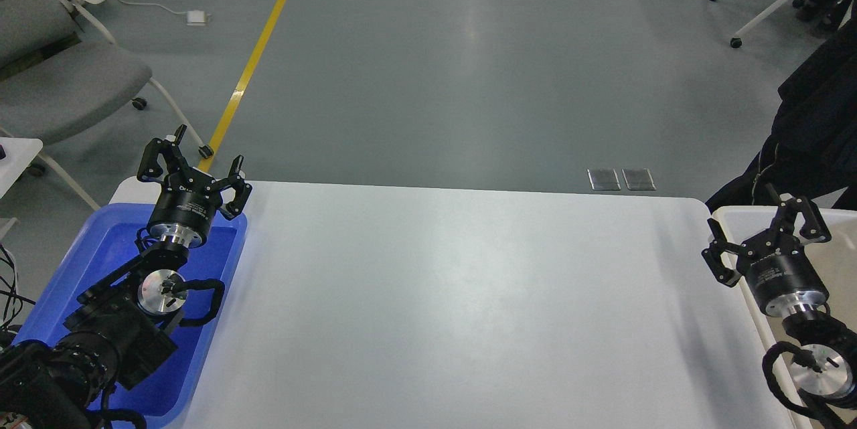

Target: Tidy desktop

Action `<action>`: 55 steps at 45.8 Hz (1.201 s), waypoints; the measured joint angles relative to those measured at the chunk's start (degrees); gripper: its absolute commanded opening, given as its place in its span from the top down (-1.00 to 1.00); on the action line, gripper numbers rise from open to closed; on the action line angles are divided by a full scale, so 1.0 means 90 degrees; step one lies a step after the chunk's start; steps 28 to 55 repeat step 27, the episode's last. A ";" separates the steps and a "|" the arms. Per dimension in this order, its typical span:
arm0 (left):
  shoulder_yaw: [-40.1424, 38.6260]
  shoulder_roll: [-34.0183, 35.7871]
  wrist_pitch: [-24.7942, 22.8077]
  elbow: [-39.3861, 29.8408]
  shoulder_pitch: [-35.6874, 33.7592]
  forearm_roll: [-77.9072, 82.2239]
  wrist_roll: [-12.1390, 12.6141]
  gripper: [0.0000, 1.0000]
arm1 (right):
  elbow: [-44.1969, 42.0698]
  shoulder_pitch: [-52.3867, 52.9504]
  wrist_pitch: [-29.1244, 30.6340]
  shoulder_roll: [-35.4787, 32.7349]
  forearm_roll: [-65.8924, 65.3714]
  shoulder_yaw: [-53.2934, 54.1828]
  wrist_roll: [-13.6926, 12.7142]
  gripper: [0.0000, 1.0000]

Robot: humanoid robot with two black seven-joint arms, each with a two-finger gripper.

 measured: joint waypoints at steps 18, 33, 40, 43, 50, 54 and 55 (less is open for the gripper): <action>0.0000 0.0000 0.0000 0.0000 0.0001 0.0000 0.0000 -1.00 | -0.0005 -0.0062 -0.0242 0.0576 -0.0713 0.0429 0.0231 -1.00; 0.0000 0.0000 0.0000 0.0000 0.0001 0.0000 0.0000 -1.00 | -0.0008 -0.0070 -0.0272 0.0654 -0.0792 0.0455 0.0265 -0.99; 0.0000 0.0000 0.0000 0.0000 0.0001 0.0000 0.0000 -1.00 | -0.0008 -0.0070 -0.0272 0.0654 -0.0792 0.0455 0.0265 -0.99; 0.0000 0.0000 0.0000 0.0000 0.0001 0.0000 0.0000 -1.00 | -0.0008 -0.0070 -0.0272 0.0654 -0.0792 0.0455 0.0265 -0.99; 0.0000 0.0000 0.0000 0.0000 0.0001 0.0000 0.0000 -1.00 | -0.0008 -0.0070 -0.0272 0.0654 -0.0792 0.0455 0.0265 -0.99; 0.0000 0.0000 0.0000 0.0000 0.0001 0.0000 0.0000 -1.00 | -0.0008 -0.0070 -0.0272 0.0654 -0.0792 0.0455 0.0265 -0.99; 0.0000 0.0000 0.0000 0.0000 0.0001 0.0000 0.0000 -1.00 | -0.0008 -0.0070 -0.0272 0.0654 -0.0792 0.0455 0.0265 -0.99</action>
